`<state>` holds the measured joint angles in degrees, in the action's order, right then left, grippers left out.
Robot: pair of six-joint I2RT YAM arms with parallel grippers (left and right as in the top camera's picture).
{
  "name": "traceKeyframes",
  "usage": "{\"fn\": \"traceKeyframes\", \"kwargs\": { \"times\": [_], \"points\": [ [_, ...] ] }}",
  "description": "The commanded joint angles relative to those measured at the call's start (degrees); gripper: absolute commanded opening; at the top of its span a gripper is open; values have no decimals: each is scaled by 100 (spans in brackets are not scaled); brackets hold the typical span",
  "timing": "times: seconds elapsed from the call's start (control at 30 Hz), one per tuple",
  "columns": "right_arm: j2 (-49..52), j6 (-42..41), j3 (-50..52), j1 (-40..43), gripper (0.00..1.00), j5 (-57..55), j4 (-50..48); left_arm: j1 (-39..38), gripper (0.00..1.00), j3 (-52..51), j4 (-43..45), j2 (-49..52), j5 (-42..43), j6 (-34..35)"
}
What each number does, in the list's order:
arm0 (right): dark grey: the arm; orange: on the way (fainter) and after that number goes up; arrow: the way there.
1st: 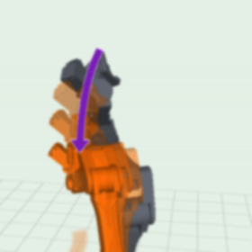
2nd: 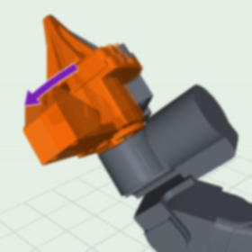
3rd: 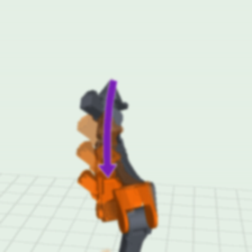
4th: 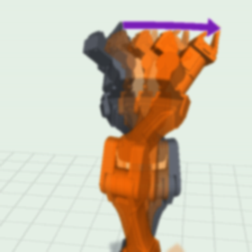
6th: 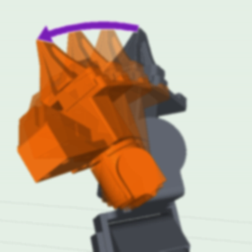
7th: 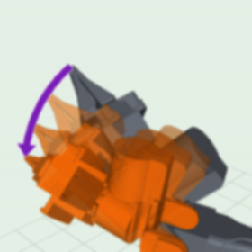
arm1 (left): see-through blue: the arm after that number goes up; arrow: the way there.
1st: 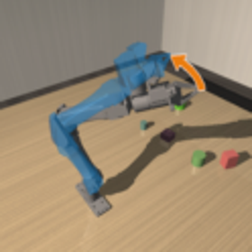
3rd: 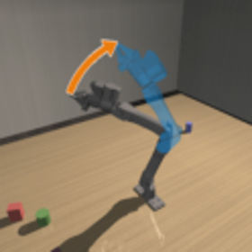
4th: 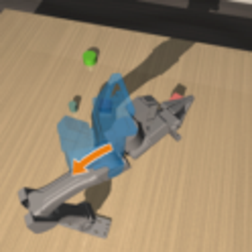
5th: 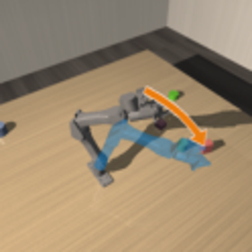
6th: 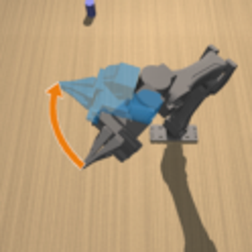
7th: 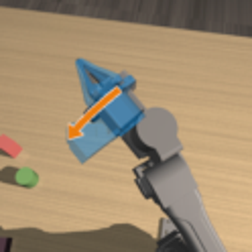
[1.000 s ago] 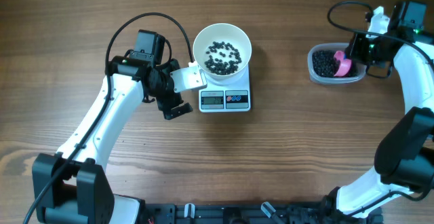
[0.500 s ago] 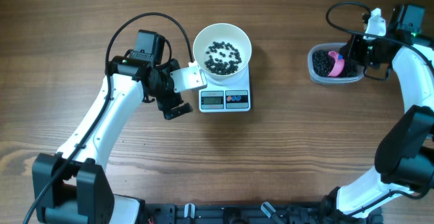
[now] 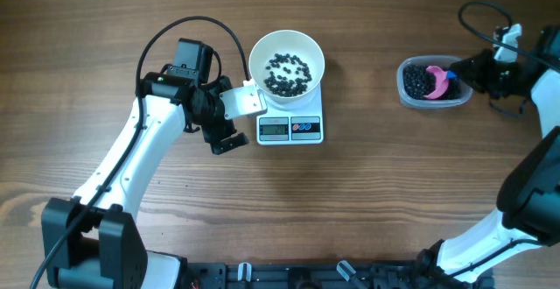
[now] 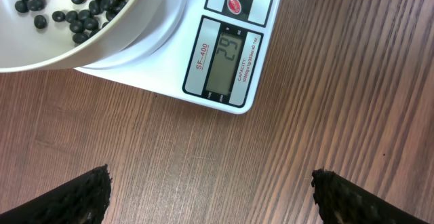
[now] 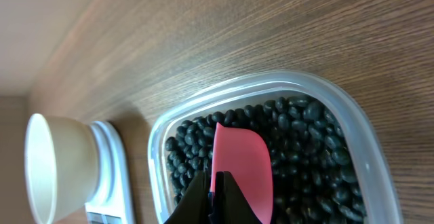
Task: Scoop item into bowl and weigh 150g on scale
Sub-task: 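Carry the refilled scoop to the white bowl and pour beans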
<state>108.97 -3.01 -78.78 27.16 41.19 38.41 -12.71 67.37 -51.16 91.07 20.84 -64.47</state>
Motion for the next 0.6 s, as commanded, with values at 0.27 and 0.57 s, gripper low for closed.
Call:
{"fn": "traceKeyframes", "kwargs": {
  "times": [0.27, 0.57],
  "points": [
    [72, -431, 48, 737, 4, 1040, 17, -31, 100, 50, 4, -20, 72, -111],
    [70, -776, 48, 776, 4, 1956, -96, -31, 100, 50, 4, -20, 74, -111]
  ]
}}
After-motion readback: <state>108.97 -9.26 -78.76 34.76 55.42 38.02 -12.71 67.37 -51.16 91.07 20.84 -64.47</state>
